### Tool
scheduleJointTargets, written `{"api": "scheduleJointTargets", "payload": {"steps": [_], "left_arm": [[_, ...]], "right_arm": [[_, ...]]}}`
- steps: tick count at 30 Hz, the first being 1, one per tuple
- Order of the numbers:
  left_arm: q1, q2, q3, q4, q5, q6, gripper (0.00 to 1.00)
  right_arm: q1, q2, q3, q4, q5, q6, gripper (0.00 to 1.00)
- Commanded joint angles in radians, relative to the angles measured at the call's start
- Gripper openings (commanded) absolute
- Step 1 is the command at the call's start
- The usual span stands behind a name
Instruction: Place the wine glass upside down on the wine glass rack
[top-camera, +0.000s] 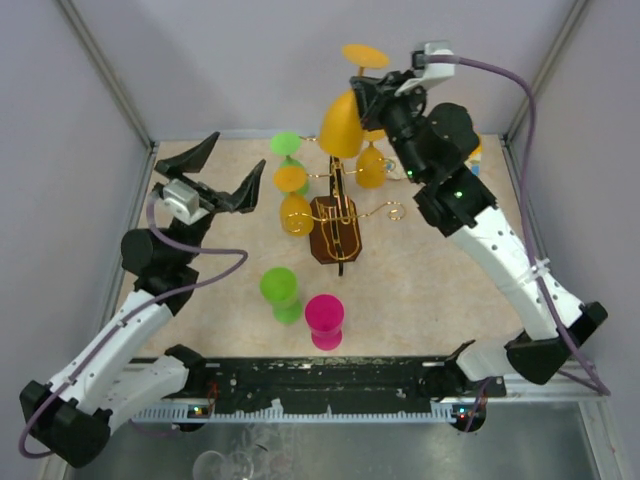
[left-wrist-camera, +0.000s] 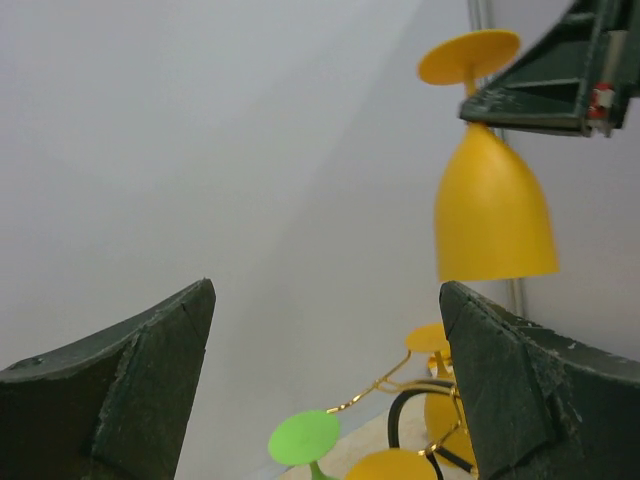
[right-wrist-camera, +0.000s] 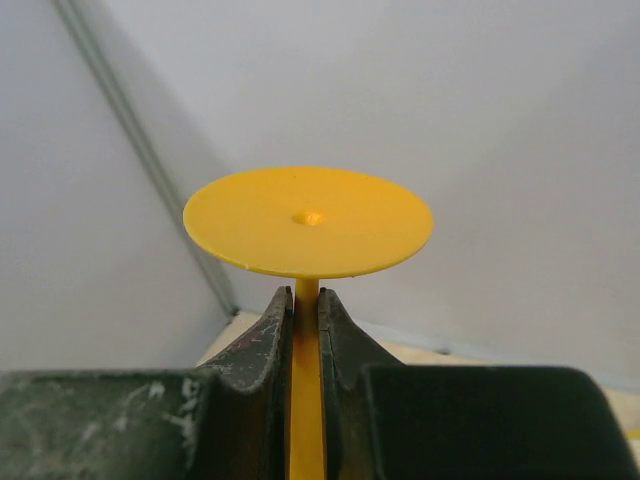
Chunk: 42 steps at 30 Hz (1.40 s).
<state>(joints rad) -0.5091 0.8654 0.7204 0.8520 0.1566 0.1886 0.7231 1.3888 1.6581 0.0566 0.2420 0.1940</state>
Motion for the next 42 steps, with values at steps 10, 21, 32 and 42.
{"api": "scheduleJointTargets", "payload": {"steps": [10, 21, 32, 42], "left_arm": [[0.065, 0.383, 0.623, -0.671, 0.095, -0.107, 0.99], [0.313, 0.477, 0.67, -0.757, 0.276, -0.259, 0.99], [0.377, 0.415, 0.538, -0.737, 0.259, -0.27, 0.99], [0.383, 0.381, 0.483, -0.702, 0.274, -0.268, 0.99]], "right_arm": [[-0.364, -0.185, -0.042, -0.229, -0.022, -0.222, 0.0], [-0.492, -0.366, -0.333, -0.162, -0.052, -0.363, 0.0], [-0.635, -0.442, -0.578, -0.011, -0.291, -0.301, 0.0], [-0.711, -0.464, -0.75, 0.159, -0.574, -0.311, 0.0]]}}
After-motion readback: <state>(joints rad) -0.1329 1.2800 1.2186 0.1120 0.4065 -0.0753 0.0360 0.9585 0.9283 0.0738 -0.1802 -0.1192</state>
